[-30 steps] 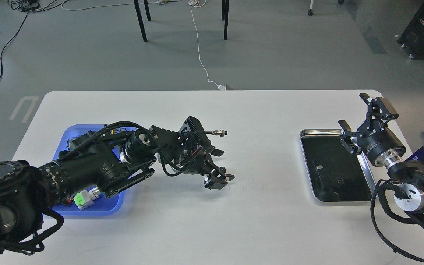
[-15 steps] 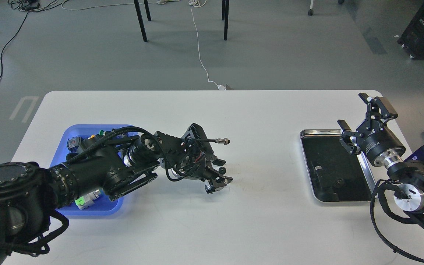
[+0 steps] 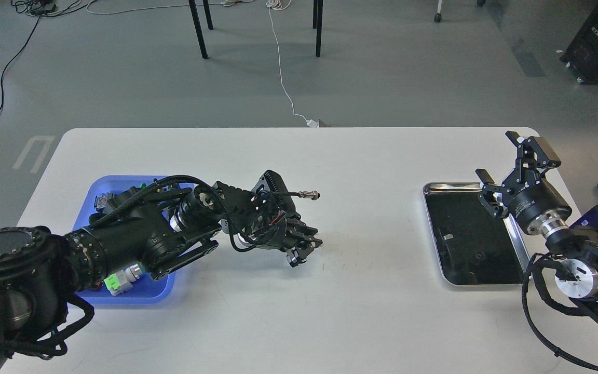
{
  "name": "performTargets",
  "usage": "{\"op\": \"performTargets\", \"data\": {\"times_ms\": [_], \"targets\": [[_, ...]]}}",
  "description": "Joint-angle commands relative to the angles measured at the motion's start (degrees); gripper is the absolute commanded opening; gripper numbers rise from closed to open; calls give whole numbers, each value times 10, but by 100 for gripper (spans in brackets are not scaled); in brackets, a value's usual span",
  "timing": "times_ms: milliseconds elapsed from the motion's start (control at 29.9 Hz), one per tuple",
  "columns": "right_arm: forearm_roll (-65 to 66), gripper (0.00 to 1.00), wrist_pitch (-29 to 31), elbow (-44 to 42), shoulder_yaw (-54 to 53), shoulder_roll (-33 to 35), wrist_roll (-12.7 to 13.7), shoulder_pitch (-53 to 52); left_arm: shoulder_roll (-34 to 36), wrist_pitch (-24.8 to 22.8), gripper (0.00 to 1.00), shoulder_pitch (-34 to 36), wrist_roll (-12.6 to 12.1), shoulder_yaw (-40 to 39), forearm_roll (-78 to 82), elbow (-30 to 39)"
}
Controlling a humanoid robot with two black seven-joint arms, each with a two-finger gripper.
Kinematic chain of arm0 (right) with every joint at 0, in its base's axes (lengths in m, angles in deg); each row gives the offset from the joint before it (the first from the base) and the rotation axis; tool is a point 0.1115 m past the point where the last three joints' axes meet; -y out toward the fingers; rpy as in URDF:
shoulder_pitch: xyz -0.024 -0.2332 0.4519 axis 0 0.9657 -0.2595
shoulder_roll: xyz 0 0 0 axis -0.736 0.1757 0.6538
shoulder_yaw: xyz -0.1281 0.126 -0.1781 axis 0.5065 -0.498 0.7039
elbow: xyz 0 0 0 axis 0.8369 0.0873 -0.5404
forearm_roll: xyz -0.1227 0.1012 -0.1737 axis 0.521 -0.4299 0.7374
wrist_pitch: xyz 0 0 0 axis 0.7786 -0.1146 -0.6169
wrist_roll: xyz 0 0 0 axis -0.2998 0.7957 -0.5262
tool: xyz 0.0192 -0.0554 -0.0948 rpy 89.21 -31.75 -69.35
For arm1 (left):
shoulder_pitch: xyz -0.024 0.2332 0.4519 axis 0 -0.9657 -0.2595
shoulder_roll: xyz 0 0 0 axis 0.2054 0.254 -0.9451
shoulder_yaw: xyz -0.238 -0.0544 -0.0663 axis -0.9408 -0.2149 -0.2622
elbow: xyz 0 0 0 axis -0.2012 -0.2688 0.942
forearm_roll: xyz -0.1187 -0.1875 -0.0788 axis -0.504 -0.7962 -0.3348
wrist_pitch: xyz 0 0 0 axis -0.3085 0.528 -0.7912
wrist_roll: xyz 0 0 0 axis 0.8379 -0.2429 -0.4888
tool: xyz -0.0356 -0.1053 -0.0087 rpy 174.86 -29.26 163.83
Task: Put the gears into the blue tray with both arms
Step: 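Reach the left gripper to the black part and grasp it, then carry the black part into the blue tray and release it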
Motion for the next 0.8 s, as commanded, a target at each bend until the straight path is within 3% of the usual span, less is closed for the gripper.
{"op": "performTargets", "data": {"times_ms": [0,134,268,335,535,770], "targets": [[0,98,0,0,-3,0,0,0,39,1,16,21,0,-8,0,41],[0,98,0,0,-5,0,0,0,116,-1,18,48,0,-17,0,112],[0,98,1,2,-5,0,0,0,265,-20,19,47,0,-14,0,248],[0,98,0,3,-5,-1,0,0,329,-21,19,41,0,-13,0,274],[0,98,0,4,-5,-6,0,0,447,40,19,-11,0,-7,0,262],[2,98,-1,3,-4,-14,0,-1,453,56,19,-60,0,-7,0,215]]}}
